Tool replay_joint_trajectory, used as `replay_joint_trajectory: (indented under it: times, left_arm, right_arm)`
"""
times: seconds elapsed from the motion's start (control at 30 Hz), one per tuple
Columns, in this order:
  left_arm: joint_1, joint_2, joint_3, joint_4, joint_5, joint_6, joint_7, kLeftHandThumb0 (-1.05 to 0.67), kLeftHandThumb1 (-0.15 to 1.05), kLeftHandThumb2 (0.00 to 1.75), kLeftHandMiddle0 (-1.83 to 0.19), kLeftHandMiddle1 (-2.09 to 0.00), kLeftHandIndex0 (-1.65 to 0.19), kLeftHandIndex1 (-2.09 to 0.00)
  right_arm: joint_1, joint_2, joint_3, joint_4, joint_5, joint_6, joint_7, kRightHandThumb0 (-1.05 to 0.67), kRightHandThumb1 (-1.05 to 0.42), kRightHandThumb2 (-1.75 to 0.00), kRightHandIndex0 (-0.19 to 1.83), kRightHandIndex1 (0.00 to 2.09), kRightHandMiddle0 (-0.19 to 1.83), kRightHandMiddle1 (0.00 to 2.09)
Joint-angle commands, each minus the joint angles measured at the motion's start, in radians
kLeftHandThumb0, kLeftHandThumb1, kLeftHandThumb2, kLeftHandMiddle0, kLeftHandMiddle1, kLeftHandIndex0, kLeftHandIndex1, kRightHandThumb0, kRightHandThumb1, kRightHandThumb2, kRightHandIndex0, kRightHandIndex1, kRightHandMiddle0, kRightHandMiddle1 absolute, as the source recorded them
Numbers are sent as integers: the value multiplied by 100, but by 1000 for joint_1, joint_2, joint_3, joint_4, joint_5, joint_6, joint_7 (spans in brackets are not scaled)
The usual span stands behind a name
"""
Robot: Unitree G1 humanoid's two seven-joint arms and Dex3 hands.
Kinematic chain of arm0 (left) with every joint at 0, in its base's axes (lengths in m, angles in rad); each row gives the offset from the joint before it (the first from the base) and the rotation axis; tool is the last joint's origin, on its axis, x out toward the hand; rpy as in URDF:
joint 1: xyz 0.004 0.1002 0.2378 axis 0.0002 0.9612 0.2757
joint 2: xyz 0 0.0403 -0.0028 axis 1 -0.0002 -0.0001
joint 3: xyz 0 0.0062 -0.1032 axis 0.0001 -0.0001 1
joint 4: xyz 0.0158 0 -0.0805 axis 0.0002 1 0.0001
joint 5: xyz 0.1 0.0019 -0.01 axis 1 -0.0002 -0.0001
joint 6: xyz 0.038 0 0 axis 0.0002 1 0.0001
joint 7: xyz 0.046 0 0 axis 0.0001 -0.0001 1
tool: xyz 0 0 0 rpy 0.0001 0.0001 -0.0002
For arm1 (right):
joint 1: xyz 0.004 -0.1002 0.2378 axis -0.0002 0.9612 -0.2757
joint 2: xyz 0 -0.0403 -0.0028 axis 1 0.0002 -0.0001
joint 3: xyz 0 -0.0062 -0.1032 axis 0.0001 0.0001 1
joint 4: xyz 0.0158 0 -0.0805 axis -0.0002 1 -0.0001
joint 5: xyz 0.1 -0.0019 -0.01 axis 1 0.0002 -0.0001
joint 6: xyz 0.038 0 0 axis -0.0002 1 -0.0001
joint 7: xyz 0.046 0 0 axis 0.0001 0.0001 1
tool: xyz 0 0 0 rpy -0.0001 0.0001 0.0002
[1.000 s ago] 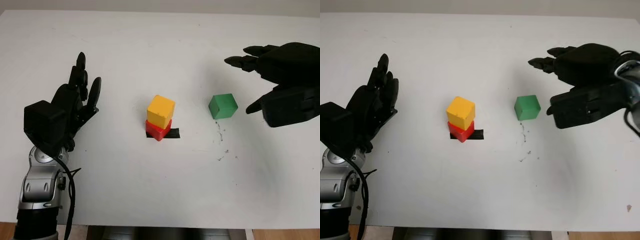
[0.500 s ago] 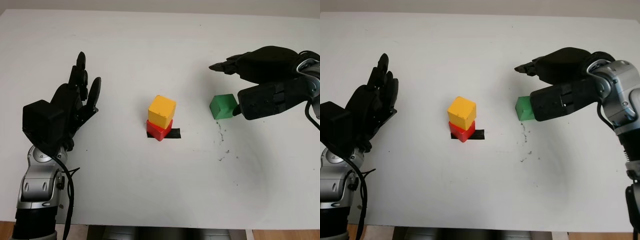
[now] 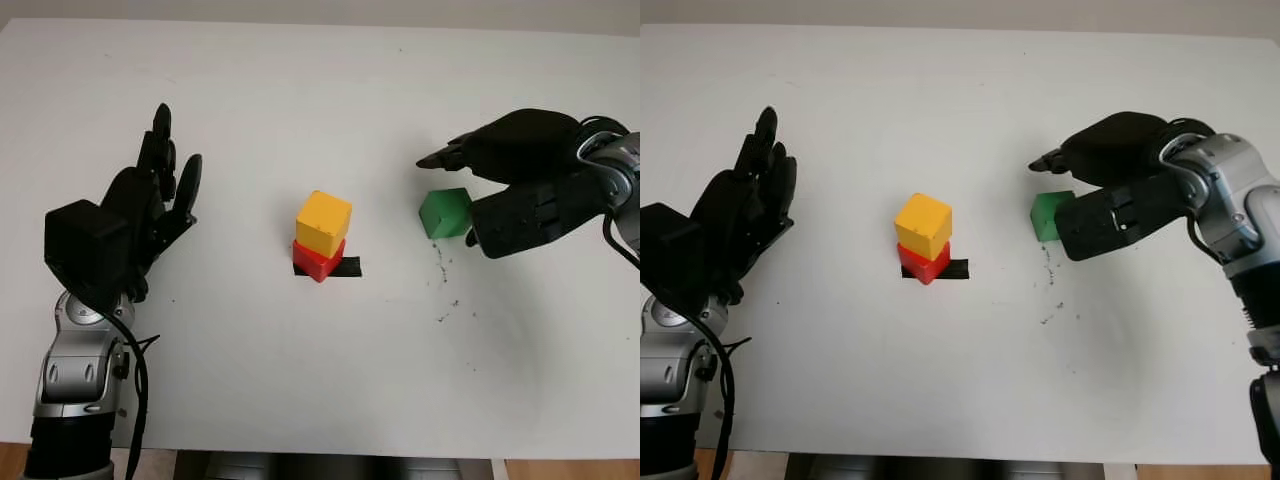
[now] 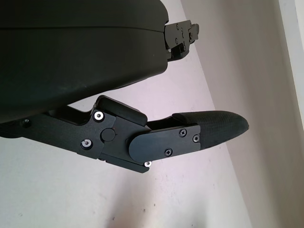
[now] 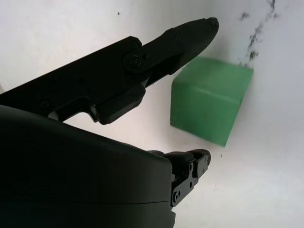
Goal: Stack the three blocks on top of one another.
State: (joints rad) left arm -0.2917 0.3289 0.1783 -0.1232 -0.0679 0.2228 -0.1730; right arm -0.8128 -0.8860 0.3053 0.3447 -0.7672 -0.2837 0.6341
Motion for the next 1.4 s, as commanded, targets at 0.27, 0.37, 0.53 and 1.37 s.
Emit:
replay_joint_trajectory:
  times: [0.27,0.37,0.53,1.37]
  left_arm:
    - [5,17,10,-8,-7,-16,-10,-76,105,61,19,0,19,-1]
    - [7,17,12,-14,-8,-6,-7,-77,105,61,19,0,19,-1]
    - [5,17,11,-4,-5,-15,-3,-76,105,60,19,-3,19,-3]
    - [14,4,3,-13,3,-9,3,-77,105,60,19,-2,19,-2]
  right_arm:
    - [135,3,-49,-39,18,-38,-233,-60,-80,-5,54,13,63,13]
    - [159,3,-54,-20,8,-79,-347,-51,-78,-5,64,14,79,17]
    - [150,-5,-46,44,0,-135,-447,-36,-83,-7,65,11,95,24]
    - [-53,-1,-62,149,59,-173,-389,-38,-87,-6,66,4,70,96]
